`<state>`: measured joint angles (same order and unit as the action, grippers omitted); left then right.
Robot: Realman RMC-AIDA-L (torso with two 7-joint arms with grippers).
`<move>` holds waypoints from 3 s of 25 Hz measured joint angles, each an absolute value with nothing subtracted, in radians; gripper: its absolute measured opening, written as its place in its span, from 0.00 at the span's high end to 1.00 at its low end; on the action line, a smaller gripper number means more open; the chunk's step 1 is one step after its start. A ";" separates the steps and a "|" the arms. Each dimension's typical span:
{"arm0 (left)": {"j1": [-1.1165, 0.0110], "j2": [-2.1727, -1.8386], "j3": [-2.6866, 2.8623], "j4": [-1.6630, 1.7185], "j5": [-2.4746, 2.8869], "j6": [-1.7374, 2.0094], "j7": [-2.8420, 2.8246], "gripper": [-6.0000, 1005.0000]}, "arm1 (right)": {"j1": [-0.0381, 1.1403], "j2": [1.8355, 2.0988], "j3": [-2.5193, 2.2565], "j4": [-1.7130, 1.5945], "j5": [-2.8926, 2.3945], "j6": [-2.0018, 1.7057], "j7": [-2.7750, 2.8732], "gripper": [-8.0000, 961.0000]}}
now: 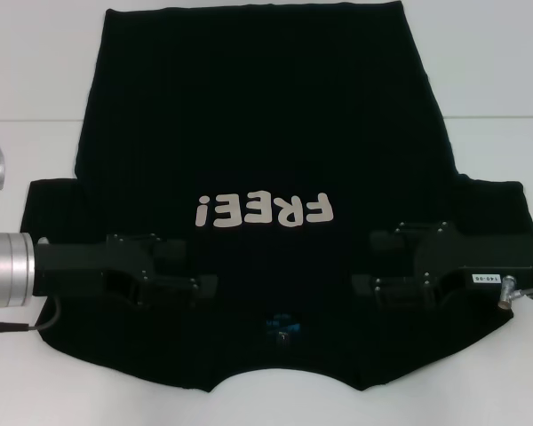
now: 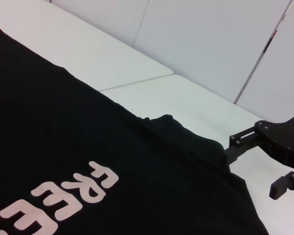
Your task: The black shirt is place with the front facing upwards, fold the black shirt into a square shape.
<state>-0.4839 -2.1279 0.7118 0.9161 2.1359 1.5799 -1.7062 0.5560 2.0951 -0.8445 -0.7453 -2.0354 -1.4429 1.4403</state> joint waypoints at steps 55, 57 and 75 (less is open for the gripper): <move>-0.367 -1.996 0.360 0.709 2.127 1.367 -2.519 0.07 | 0.575 2.076 -0.725 -0.686 -1.914 -1.238 1.809 0.16; -0.361 -1.997 0.360 0.696 2.127 1.366 -2.531 0.07 | 0.577 2.078 -0.725 -0.686 -1.914 -1.237 1.809 0.16; -0.379 -2.002 0.351 0.581 2.126 1.270 -2.539 0.07 | 0.575 2.085 -0.722 -0.686 -1.913 -1.236 1.809 0.16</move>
<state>-0.3790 -2.0018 0.3512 0.5810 2.1260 1.2704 -2.5394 0.5751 2.0855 -0.7224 -0.6857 -1.9128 -1.2362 1.8093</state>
